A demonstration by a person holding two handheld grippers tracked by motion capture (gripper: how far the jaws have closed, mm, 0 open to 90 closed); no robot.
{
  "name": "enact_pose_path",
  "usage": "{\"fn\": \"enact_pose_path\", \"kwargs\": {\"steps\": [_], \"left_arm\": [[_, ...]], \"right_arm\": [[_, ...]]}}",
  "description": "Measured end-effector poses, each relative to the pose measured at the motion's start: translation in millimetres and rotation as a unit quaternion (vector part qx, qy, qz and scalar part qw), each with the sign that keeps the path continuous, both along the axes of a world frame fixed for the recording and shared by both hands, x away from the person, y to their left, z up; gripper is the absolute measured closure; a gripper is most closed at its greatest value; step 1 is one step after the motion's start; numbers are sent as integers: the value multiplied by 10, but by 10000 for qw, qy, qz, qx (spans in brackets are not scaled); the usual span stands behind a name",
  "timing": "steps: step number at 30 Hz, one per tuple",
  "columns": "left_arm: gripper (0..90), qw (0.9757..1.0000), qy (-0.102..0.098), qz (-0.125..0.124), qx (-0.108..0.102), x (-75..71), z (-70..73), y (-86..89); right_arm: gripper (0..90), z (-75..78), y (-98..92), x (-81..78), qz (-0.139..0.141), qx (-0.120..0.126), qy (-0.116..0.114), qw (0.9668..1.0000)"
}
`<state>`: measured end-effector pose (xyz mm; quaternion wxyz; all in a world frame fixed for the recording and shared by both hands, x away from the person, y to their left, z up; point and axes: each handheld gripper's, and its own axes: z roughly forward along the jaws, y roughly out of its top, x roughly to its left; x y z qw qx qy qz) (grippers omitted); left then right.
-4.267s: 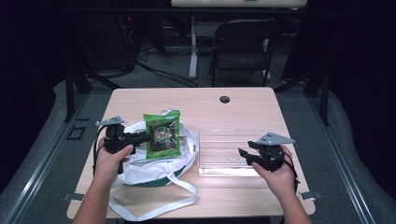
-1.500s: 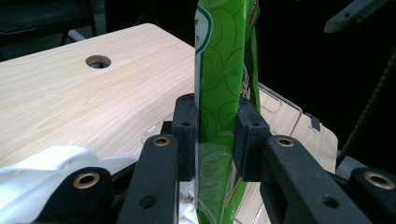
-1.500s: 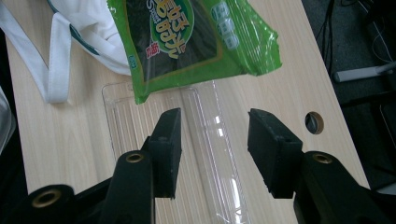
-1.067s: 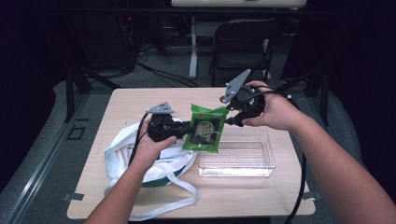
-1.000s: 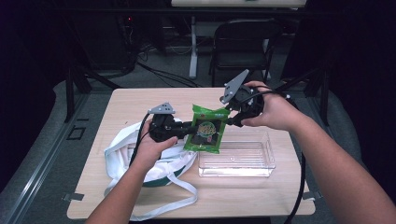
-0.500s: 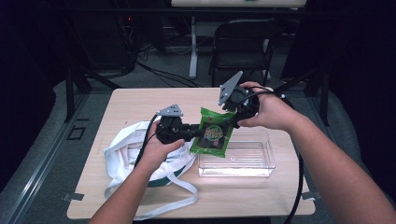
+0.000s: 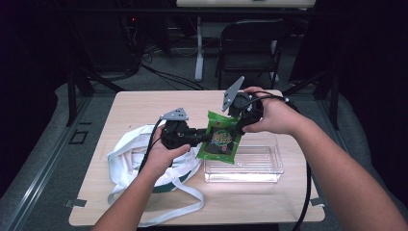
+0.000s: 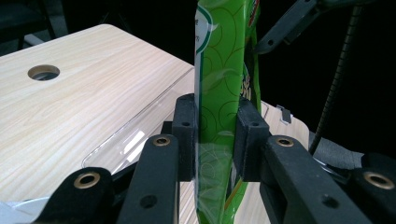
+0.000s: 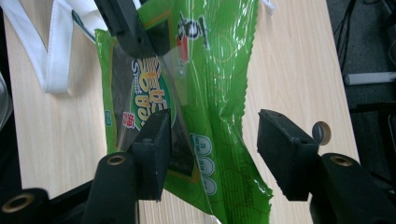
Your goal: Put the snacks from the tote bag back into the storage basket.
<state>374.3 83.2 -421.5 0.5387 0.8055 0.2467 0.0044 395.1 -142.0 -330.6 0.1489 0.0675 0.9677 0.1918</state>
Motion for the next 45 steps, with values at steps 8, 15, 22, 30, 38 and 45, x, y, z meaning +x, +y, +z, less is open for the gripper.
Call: {"fn": "enact_pose_path", "kwargs": {"steps": [8,15,22,30,38,45], "left_arm": [[740,10000,-16,-12,-6,-6,5,13],[741,10000,-29,-44,33,-2,-11,11],[741,10000,-40,-33,46,6,-22,8],[736,9998,-103,-118,127,1,-47,-30],[713,9999,15,-121,92,27,-78,-38],[697,9997,42,-112,209,36,-104,-66]], "right_arm": [[506,-25,2,19,-2,-43,210,9998],[619,-28,-12,34,-25,-62,510,9987],[719,-14,-39,57,-53,-61,654,9978],[779,-21,-45,51,20,-179,754,9970],[794,7,-45,39,94,-240,701,9972],[802,0,-22,24,147,-390,707,9966]]}}
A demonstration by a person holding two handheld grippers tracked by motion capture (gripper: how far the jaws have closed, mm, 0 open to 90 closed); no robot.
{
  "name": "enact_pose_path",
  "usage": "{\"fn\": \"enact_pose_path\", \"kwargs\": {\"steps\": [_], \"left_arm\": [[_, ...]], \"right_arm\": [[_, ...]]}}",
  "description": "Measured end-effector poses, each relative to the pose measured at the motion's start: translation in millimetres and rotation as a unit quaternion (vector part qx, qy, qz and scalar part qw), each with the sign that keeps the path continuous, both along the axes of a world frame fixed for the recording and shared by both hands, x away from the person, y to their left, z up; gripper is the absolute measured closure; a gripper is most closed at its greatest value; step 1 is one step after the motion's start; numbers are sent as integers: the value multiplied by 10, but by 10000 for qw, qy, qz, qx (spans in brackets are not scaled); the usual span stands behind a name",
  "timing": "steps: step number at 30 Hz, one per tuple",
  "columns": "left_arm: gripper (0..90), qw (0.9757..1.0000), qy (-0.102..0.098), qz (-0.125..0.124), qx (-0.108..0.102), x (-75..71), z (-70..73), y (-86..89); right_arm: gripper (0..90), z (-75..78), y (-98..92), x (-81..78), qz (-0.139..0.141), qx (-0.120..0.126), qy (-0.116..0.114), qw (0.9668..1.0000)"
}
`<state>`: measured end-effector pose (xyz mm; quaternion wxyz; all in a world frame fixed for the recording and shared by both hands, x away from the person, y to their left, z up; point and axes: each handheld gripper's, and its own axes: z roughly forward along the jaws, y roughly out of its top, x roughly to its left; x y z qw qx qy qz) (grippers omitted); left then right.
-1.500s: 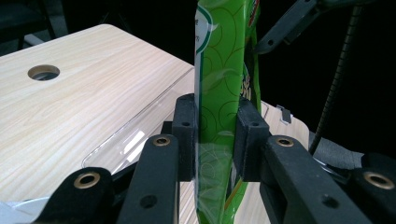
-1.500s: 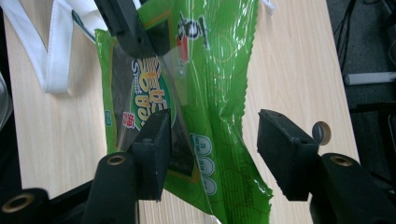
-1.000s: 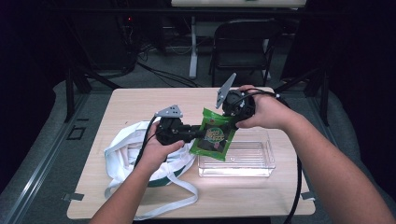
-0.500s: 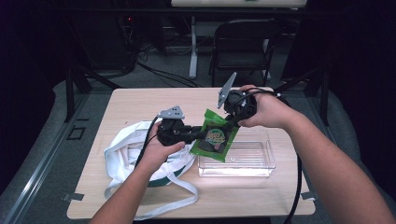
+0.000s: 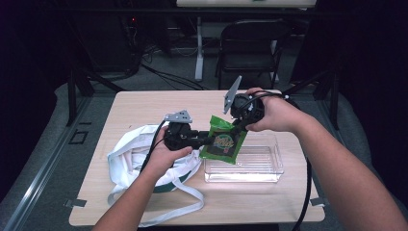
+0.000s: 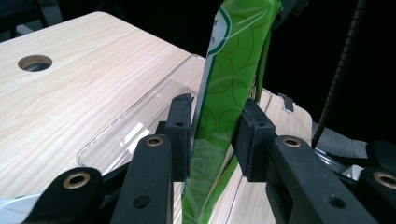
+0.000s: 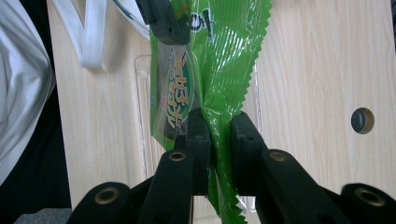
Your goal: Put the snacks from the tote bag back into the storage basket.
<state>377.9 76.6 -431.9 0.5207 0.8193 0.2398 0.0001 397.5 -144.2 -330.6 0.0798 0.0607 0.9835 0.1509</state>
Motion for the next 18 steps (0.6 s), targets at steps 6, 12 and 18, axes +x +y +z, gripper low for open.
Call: {"fn": "enact_pose_path", "kwargs": {"steps": [6,12,18], "left_arm": [[674,10000,42,17,32,11,-21,-15],[618,9999,23,96,36,18,-18,2],[607,9999,18,158,27,20,-21,18]], "right_arm": [[811,-12,18,-6,29,-109,0,9999],[821,-27,30,-4,40,-243,7,9997],[832,-38,33,1,58,-282,-31,9996]]}}
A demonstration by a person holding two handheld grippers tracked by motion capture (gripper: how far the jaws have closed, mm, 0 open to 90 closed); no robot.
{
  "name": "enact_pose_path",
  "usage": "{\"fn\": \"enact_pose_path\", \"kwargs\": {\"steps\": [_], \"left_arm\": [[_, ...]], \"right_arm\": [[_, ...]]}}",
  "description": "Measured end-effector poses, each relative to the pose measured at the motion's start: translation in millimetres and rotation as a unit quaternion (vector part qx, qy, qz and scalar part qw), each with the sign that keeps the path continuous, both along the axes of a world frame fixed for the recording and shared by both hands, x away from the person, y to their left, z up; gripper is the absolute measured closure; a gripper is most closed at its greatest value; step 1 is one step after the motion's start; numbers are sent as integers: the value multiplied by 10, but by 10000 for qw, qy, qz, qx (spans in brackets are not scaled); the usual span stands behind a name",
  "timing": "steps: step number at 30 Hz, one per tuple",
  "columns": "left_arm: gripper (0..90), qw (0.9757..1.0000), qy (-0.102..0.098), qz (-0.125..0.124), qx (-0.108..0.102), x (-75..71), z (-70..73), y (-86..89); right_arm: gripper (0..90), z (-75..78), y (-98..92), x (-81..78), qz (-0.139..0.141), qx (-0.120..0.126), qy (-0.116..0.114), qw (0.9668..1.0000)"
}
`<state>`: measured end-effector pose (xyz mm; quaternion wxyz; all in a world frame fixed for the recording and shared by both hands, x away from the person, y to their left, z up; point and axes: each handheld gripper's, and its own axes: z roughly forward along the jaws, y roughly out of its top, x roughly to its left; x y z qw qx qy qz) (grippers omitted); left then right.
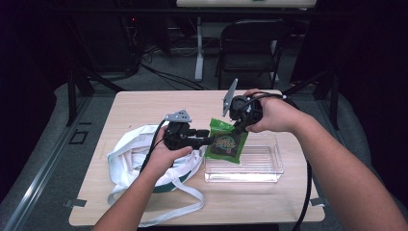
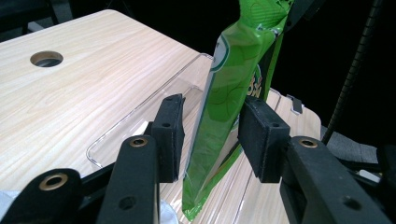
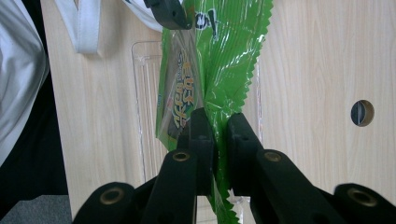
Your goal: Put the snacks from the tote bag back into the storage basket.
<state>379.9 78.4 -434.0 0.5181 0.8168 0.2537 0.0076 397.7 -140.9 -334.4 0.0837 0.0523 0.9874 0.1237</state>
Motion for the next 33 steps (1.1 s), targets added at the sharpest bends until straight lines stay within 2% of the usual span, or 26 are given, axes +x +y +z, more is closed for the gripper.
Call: {"fn": "enact_pose_path", "kwargs": {"steps": [5,9,19,23,30,33], "left_arm": [[610,10000,6,18,-23,-2,-4,2],[666,10000,15,-8,-22,-8,3,-7],[642,10000,-3,92,-27,-3,-2,25],[639,9999,-5,147,2,-3,-1,74],[639,9996,32,264,10,-19,-18,189],[639,9994,24,347,7,-31,-36,261]], "right_arm": [[848,-25,2,10,-4,-58,21,10000],[854,-39,13,24,10,-61,6,10000],[858,-48,4,25,-1,-83,-53,10000],[857,-53,-14,41,9,-200,-131,9997],[858,-83,-44,77,-80,-239,-228,9994],[857,-121,-46,109,-97,-344,-315,9989]]}}
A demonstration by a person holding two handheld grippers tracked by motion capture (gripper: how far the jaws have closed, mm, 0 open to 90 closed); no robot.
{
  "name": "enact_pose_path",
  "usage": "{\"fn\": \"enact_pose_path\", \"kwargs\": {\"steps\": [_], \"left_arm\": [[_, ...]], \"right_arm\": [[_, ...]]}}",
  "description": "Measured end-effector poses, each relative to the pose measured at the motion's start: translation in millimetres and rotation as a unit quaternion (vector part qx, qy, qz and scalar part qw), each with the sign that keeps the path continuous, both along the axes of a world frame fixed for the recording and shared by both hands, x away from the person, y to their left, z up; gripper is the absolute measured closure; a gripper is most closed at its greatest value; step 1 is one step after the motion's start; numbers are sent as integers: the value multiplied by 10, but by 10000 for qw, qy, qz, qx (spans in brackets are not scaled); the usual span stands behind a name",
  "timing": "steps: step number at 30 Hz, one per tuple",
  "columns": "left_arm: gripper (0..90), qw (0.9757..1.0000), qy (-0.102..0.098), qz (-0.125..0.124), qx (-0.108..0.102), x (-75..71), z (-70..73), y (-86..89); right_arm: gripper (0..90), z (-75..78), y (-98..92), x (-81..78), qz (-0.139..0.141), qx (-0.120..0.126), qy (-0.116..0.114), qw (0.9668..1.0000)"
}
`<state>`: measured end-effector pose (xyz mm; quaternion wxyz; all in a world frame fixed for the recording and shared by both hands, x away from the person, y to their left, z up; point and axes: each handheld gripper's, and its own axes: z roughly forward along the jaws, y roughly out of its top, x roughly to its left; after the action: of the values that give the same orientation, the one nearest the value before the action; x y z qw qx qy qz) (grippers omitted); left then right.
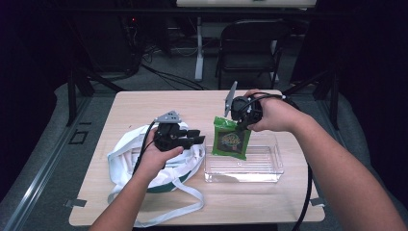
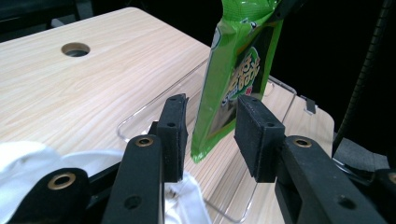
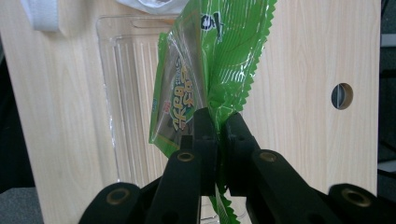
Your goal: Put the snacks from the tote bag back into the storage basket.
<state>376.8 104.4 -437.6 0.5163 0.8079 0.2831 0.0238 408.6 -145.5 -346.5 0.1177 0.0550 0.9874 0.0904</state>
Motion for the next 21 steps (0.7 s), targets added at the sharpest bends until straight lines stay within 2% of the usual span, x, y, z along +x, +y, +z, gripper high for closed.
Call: {"fn": "enact_pose_path", "kwargs": {"steps": [8,14,21], "left_arm": [[640,9998,6,189,70,-24,-59,196],[643,9993,39,378,27,-49,-109,362],[646,9983,33,589,-22,-105,-168,577]], "right_arm": [[858,-100,19,52,-2,-27,-92,10000],[860,-178,57,112,32,-156,-158,9997],[862,-256,106,171,77,-174,-199,9996]]}}
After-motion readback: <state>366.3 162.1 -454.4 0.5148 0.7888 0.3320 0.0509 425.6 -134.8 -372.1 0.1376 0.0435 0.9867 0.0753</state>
